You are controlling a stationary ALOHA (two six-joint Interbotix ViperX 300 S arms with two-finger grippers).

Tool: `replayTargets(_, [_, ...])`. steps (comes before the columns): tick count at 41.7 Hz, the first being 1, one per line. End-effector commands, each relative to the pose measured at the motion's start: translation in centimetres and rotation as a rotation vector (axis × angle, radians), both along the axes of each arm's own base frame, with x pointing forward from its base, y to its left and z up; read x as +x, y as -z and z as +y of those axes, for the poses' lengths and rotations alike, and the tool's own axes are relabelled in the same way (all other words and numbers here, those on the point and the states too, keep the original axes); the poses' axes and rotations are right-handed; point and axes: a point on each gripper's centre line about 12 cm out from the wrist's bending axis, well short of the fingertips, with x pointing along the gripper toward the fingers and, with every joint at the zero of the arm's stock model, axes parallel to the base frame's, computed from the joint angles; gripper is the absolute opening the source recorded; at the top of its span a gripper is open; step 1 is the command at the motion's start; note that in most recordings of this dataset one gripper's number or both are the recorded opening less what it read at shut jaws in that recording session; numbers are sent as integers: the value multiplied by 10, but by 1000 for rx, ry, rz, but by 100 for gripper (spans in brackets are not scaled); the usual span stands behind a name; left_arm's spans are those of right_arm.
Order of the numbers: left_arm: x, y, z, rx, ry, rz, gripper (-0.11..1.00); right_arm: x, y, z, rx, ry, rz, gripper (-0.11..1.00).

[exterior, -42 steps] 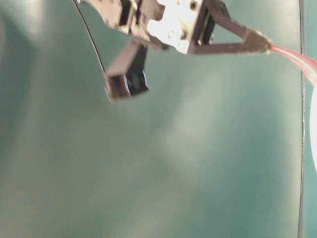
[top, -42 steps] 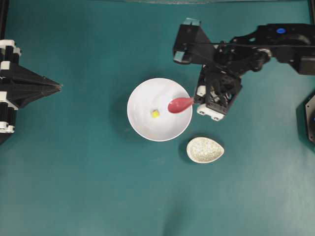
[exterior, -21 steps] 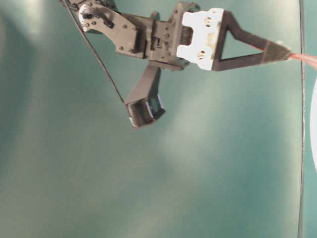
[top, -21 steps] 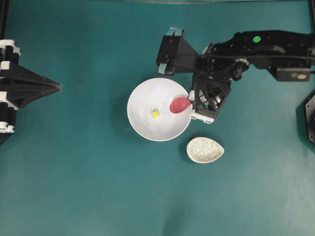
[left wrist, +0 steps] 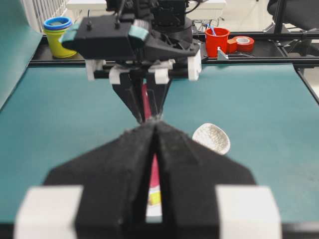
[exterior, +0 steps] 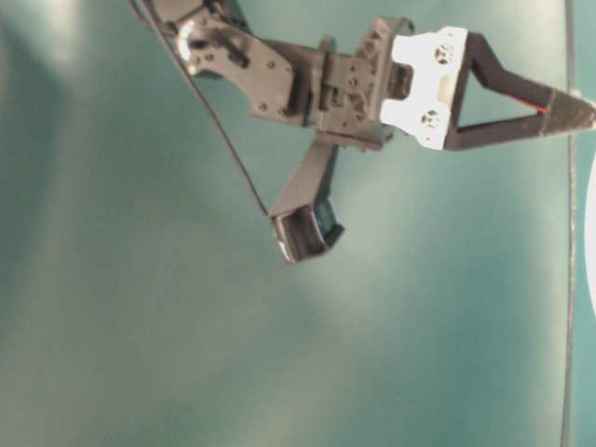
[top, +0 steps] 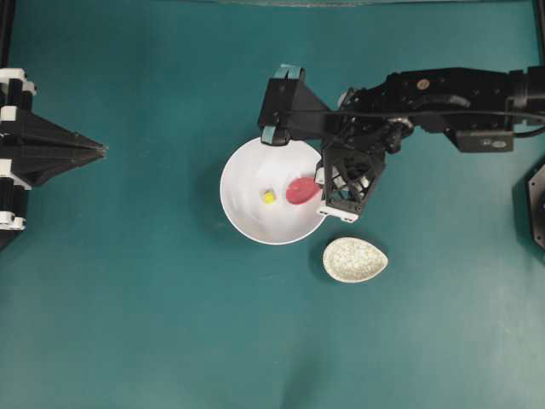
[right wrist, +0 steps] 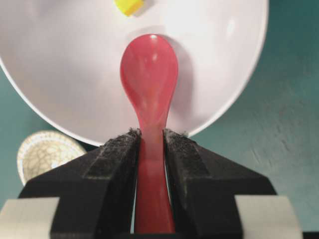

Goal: Scoop the yellow hexagonal prism block from the bowl with a spoon using the right arm.
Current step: 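Lower the spoon into the bowl and scoop under the yellow block, then raise the spoon with the yellow block out of the bowl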

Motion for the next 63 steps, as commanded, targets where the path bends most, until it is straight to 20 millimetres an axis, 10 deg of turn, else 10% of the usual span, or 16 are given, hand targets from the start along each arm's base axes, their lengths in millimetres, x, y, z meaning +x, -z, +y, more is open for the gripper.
replayTargets(1, [2, -8, 0, 5, -1, -23, 0, 8, -9, 2, -9, -8, -47, 22])
replayTargets(63, [2, -7, 0, 6, -1, -14, 0, 42, -23, -1, -39, 53, -344, 22])
